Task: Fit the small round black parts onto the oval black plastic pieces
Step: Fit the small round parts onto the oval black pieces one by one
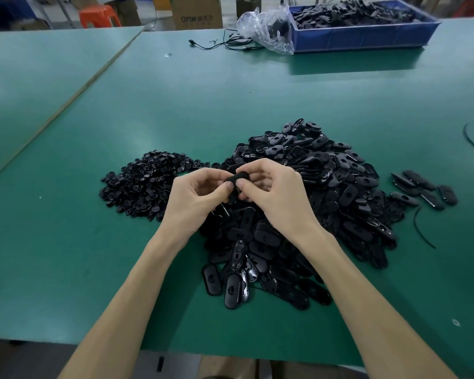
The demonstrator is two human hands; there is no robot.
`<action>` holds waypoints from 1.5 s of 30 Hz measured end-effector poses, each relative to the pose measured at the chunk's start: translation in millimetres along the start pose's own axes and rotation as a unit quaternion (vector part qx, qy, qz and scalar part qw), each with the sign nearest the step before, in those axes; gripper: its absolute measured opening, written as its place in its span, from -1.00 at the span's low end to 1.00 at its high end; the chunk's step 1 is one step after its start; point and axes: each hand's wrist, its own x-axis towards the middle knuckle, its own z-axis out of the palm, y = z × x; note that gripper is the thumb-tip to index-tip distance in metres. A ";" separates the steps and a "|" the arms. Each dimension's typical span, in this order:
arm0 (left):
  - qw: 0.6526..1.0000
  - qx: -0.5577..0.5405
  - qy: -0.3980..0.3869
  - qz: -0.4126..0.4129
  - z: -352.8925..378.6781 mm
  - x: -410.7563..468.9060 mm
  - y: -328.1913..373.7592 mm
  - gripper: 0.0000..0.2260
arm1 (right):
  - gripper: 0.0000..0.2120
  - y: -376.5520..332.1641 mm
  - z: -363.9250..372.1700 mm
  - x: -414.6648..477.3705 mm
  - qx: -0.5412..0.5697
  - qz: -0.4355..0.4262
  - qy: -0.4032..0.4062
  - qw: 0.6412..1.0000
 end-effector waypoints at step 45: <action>0.999 0.039 -0.004 0.000 2.8 -2.5 1.8 -0.95 | -0.89 -2.3 3.9 -3.5 -0.040 0.014 0.016 0.999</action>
